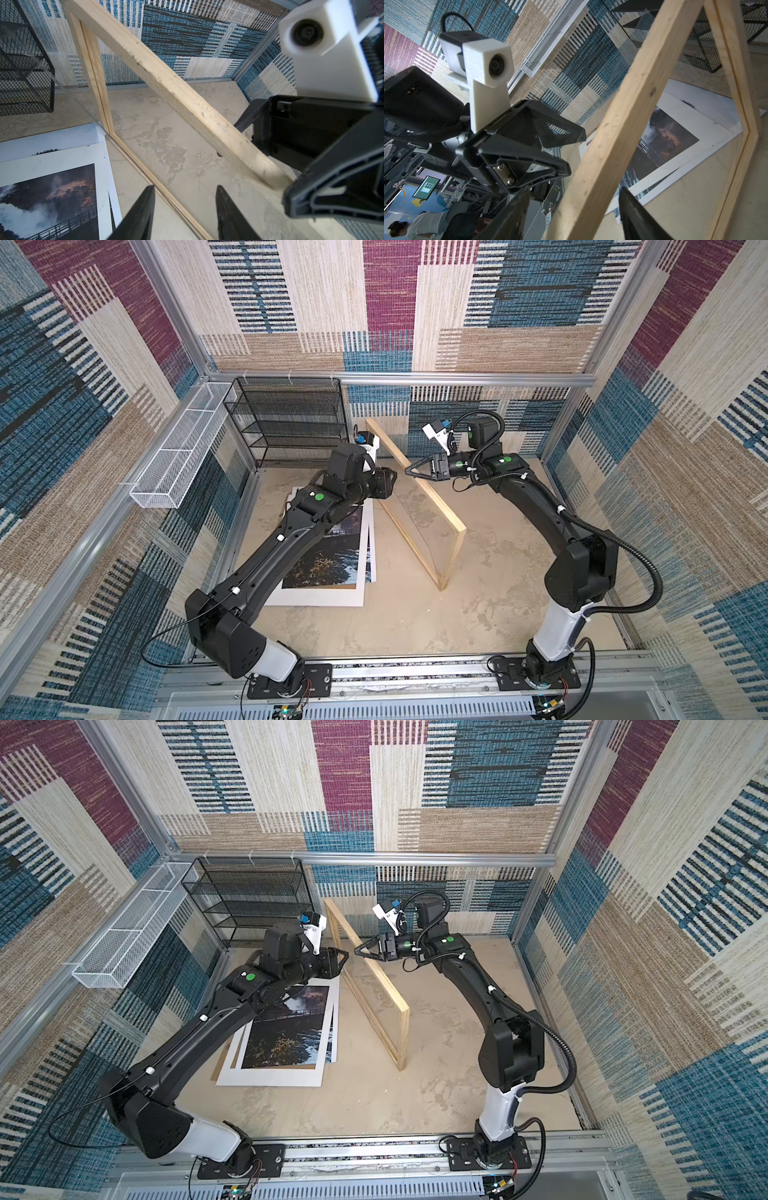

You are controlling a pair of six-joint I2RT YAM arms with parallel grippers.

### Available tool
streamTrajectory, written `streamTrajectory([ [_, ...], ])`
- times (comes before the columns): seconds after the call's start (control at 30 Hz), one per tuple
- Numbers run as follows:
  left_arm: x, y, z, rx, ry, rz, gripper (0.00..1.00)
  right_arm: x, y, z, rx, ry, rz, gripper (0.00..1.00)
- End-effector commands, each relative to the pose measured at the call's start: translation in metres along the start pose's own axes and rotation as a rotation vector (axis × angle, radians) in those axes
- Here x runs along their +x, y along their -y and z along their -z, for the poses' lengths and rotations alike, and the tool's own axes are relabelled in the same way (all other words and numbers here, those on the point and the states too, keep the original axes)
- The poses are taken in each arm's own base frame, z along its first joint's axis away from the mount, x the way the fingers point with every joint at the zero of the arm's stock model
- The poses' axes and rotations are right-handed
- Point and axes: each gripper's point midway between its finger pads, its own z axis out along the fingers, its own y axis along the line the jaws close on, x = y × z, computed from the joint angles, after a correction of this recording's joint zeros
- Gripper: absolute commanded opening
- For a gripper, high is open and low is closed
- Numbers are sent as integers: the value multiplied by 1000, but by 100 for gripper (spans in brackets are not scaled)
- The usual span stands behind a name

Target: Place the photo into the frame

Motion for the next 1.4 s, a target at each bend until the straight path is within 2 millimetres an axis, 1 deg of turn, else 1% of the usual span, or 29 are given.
streamTrajectory([
  [0.0,-10,7,0,30,31,-15,51,-3,-5,2,4,9,23,69],
  [0.1,-10,6,-4,27,19,-16,51,-4,-3,3,28,13,24,69],
  [0.37,-1,1,-13,-2,-19,-9,51,-10,23,12,245,30,28,69],
  [0.63,4,-4,-18,-24,-46,-7,47,-10,36,23,404,24,44,68],
  [0.83,5,-4,-20,-24,-52,-3,43,-11,28,20,472,13,86,68],
  [1.1,5,-4,-20,-28,-54,1,38,-10,26,7,588,-26,125,67],
  [1.27,4,-4,-20,-30,-52,4,32,-12,32,5,713,-43,136,66],
  [1.37,4,-5,-20,-32,-50,7,29,-13,40,8,784,-50,123,59],
])
